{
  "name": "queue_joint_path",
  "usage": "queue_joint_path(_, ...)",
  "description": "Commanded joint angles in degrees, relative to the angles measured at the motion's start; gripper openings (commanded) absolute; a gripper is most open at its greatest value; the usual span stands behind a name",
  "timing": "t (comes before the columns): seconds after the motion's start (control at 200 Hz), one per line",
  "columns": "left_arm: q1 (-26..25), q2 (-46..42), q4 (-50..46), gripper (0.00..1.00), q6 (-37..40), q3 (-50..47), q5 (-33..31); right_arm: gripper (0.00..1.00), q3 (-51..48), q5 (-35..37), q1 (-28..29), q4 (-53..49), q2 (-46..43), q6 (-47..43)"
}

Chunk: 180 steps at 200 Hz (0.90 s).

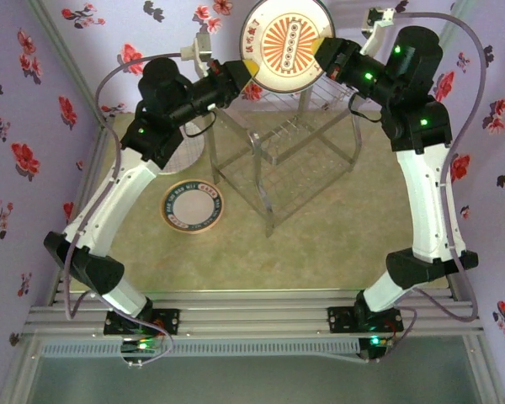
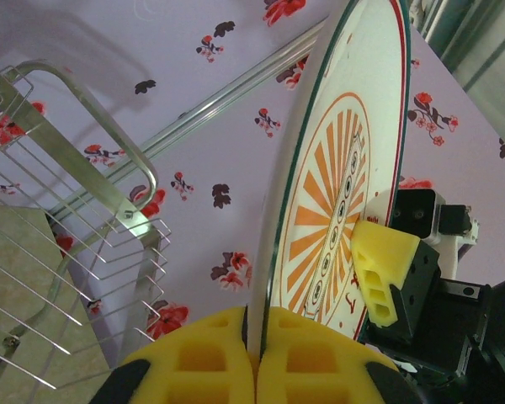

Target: Unload the plates from the dish rack

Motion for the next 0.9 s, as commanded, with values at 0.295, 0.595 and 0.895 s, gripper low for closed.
queue_joint_path(0.295,1.04,-0.31,5.02,0.00,-0.35,3.00,2.65,0.59,-0.49,2.12,0.32,-1.12,-1.94,-4.93)
queue_joint_path(0.595,6.78,-5.22,4.91,0.00,-3.53,-0.12,3.28,0.67,-9.78,10.76,4.43,6.49,-10.49,-19.31)
queue_joint_path(0.895,23.56,-20.26,8.95,0.00,-11.66,-20.72,4.45,0.73,-14.48,19.44,19.51,6.40,-13.85,-43.03)
